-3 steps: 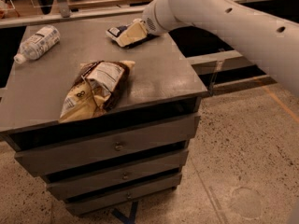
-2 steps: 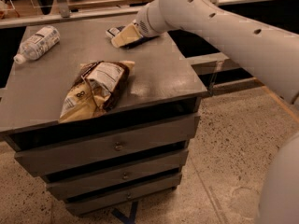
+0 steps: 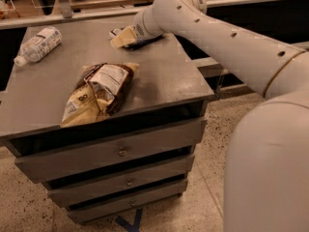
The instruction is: Pick blue chip bag
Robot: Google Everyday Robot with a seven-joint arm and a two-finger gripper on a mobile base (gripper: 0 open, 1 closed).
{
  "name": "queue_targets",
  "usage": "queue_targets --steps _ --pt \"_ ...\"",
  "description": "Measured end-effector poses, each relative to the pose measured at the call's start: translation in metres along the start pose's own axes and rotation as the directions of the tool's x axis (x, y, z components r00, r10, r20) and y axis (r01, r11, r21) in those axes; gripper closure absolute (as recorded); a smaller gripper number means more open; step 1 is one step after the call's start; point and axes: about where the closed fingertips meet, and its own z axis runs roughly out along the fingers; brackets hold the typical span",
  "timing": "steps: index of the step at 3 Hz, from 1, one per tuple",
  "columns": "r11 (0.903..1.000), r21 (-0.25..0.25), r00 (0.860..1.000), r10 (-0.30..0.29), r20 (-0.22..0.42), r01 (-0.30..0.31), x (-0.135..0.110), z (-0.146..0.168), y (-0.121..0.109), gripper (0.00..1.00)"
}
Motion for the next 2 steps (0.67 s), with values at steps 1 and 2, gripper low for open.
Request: queue_targets --steps 1,2 --pt "0.9999 0.012 1.000 0.003 -0.004 -0.003 0.002 0.026 -0.007 0.00" --pt "0.9997 0.025 1.000 0.006 -0.019 -0.005 0.009 0.049 -0.019 0.00"
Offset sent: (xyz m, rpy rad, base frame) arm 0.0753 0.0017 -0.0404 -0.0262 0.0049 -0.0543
